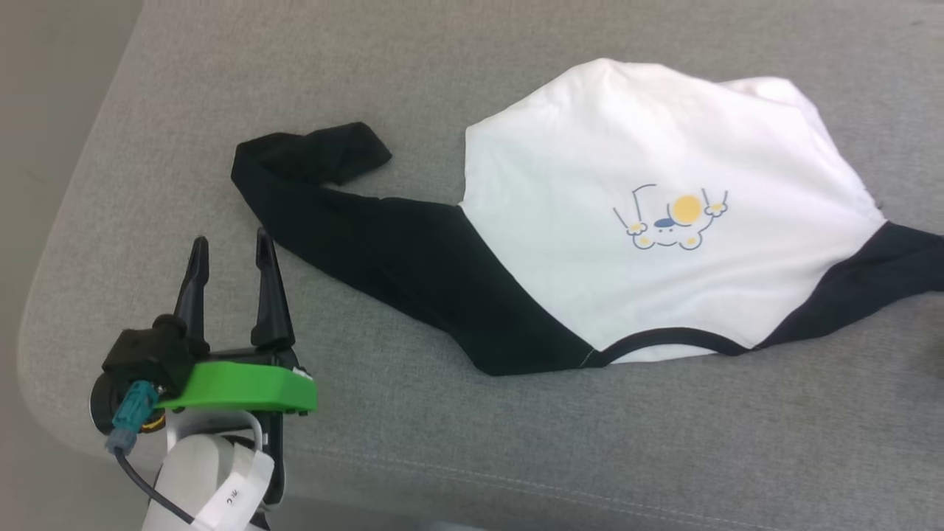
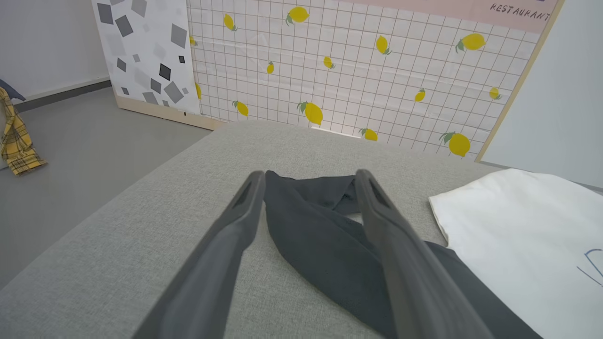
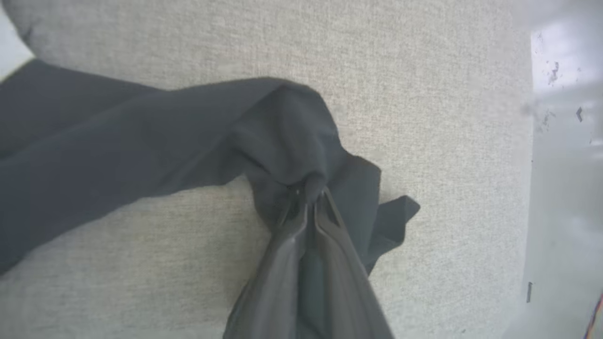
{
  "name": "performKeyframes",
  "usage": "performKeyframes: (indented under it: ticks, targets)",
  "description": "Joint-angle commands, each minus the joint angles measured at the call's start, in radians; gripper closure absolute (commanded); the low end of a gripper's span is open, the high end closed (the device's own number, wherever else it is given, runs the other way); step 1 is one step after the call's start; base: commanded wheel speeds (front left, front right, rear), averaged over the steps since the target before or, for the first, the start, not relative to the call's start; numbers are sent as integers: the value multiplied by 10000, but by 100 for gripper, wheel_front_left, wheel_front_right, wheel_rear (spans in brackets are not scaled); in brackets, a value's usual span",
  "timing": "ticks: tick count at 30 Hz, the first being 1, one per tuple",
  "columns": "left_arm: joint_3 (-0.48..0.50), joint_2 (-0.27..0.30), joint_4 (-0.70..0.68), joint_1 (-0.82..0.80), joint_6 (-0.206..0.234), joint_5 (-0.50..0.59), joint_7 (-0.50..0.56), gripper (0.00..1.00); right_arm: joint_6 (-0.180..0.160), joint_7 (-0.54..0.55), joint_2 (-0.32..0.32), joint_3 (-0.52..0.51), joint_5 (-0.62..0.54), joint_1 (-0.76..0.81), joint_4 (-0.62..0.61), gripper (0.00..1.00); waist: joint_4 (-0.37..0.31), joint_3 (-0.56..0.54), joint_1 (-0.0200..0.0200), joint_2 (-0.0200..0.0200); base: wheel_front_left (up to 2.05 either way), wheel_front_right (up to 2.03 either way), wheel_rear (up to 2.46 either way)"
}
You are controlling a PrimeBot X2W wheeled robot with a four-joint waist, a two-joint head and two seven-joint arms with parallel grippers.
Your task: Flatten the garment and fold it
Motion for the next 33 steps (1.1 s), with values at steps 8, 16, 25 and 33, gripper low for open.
performKeyframes:
  ticks: [8,16,25,33]
  targets:
    - [73,-200,361,269,-274,128,-47,0,-21,-1230,1973,-1536,1156,1817,-2901,0,-150,-893,-1,0,0,0,0]
    - [235,-281,492,563,-322,-31,-47,0,-21,-1141,3224,-682,1806,2984,-4624,0,-504,-1054,-1,0,0,0,0]
    - [-108,-346,301,23,-422,-31,-47,0,-21,-282,1857,876,1331,-157,-2527,0,-101,-18,-1,0,0,0,0]
    - [-435,-378,234,-566,-405,-110,-47,0,-21,-41,862,2240,309,-2176,-217,0,732,1103,-1,0,0,0,0]
